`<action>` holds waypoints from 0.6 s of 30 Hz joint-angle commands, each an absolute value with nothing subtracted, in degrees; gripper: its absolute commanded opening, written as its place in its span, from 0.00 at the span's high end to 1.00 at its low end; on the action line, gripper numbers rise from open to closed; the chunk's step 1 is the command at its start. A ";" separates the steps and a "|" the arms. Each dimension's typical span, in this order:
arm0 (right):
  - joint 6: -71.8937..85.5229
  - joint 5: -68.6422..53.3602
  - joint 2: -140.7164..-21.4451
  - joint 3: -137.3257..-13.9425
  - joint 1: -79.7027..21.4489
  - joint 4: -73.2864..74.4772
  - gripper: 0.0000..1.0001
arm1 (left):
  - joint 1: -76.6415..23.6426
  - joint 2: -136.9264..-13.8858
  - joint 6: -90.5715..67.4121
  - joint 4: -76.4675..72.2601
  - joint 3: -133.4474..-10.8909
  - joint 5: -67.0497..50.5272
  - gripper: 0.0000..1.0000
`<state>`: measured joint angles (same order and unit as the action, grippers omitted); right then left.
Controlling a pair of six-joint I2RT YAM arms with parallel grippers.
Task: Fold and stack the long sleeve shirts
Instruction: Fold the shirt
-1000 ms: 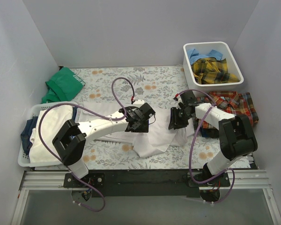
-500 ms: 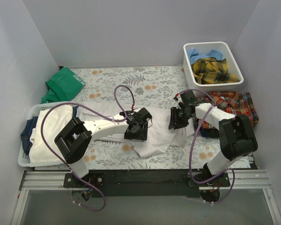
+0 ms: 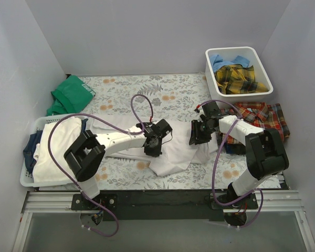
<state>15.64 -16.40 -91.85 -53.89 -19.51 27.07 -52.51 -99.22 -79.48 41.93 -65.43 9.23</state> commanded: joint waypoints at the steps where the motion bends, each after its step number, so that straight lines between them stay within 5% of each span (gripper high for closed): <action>1: 15.03 -15.56 -91.76 -56.07 -19.34 27.86 0.55 | -52.38 -95.28 -79.89 46.66 -70.04 14.05 0.90; 7: 15.47 -14.77 -92.28 -55.72 -19.34 27.86 0.55 | -52.56 -89.40 -82.79 54.40 -74.35 20.12 1.00; 18: 16.87 -13.71 -94.48 -56.07 -18.63 28.47 0.56 | -55.99 -82.70 -88.15 62.57 -80.67 35.92 1.00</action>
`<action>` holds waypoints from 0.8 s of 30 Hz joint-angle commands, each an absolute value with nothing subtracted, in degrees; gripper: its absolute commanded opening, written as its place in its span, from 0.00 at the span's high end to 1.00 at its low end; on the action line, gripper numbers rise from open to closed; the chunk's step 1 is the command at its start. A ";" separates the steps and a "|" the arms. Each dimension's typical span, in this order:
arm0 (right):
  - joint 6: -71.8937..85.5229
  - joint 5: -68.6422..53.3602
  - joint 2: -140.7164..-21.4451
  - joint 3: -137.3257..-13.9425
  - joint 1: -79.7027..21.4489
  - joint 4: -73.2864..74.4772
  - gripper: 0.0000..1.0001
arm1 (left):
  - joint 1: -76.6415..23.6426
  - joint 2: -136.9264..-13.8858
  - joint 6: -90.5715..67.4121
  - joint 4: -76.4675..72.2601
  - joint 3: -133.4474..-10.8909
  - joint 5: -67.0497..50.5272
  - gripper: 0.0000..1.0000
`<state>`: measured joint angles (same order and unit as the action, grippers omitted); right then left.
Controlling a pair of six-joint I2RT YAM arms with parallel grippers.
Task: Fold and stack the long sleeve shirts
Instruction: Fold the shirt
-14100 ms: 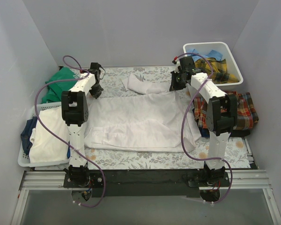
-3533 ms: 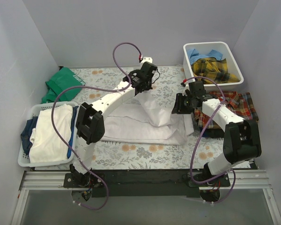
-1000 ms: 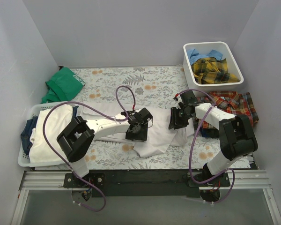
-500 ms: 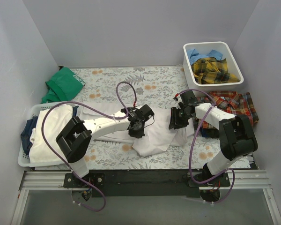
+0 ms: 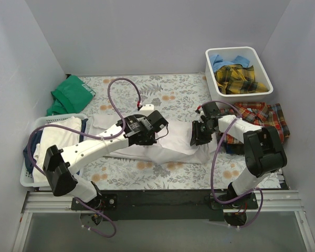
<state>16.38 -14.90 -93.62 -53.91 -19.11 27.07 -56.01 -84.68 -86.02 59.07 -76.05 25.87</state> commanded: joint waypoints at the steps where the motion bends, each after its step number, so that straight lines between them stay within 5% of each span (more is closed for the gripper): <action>1: 16.96 -13.36 -94.48 -56.16 -18.55 28.65 0.56 | -56.16 -82.79 -88.24 63.01 -82.86 37.43 1.00; 13: 17.23 -12.66 -88.69 -59.50 -17.58 26.55 0.55 | -56.16 -83.84 -74.37 52.31 -90.44 46.41 0.99; 24: 18.63 -7.20 -81.40 -59.59 -17.49 22.77 0.55 | -55.55 -89.91 -79.18 55.45 -91.05 51.84 0.92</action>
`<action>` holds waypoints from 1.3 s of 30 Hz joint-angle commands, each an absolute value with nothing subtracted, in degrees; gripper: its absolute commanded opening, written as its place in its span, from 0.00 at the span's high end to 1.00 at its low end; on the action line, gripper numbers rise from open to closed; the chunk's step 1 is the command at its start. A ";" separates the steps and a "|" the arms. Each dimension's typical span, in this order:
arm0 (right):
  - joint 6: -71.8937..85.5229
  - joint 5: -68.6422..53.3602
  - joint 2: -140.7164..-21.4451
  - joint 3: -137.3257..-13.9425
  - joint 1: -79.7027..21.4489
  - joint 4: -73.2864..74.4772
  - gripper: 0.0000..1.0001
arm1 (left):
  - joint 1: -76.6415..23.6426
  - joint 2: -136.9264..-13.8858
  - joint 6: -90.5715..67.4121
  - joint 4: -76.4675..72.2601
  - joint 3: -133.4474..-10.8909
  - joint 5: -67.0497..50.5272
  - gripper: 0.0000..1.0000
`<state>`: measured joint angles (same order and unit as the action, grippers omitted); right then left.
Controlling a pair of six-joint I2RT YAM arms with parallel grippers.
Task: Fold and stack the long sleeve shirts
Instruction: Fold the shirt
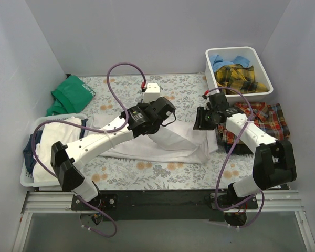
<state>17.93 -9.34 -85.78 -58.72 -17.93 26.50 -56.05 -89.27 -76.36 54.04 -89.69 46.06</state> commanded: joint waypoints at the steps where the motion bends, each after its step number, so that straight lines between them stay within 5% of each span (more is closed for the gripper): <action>1: 18.11 -7.99 -81.13 -59.50 -17.49 22.50 0.55 | -55.02 -90.26 -80.23 56.16 -91.49 52.46 0.92; 10: 14.33 -15.20 -79.72 -56.08 -18.36 22.32 0.55 | -50.37 -94.66 -89.56 65.48 -96.59 58.53 0.96; 39: 8.53 -18.63 -74.88 -54.14 -23.99 19.16 0.54 | -44.38 -104.41 -81.30 52.73 -96.67 50.80 0.92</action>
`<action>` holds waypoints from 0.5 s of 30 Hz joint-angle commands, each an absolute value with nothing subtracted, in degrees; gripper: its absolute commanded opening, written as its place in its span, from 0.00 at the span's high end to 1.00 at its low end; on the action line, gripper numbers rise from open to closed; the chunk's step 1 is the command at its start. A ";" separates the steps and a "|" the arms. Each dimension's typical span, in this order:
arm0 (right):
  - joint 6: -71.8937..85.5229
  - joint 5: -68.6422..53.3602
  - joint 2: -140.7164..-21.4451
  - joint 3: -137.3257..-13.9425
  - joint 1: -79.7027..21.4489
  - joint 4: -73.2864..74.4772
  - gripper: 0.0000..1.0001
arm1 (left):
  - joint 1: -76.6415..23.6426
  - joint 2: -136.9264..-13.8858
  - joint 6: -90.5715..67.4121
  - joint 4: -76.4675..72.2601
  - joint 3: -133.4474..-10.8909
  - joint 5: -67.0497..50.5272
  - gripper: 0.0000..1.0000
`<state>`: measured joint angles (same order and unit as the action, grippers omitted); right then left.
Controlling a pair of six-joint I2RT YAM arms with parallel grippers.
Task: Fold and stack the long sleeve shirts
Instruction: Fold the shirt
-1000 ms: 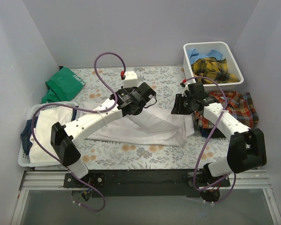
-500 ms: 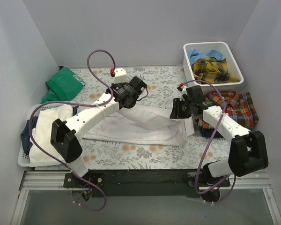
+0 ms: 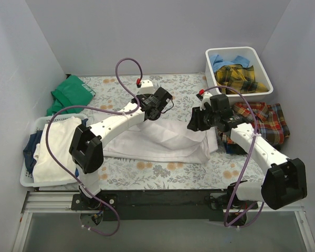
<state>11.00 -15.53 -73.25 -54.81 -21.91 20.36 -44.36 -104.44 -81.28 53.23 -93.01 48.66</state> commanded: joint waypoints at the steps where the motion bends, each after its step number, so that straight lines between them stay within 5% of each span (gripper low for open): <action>1: 8.26 -18.72 -75.32 -53.97 -25.04 20.12 0.54 | -44.38 -104.94 -81.73 53.52 -97.38 51.32 0.92; 15: 10.54 -13.46 -83.13 -55.09 -27.42 20.74 0.54 | -43.15 -102.31 -82.79 56.16 -97.65 54.49 0.91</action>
<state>9.08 -16.36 -80.14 -52.34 -27.29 20.84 -43.48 -106.32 -81.62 55.37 -97.34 51.59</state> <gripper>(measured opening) 0.460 0.090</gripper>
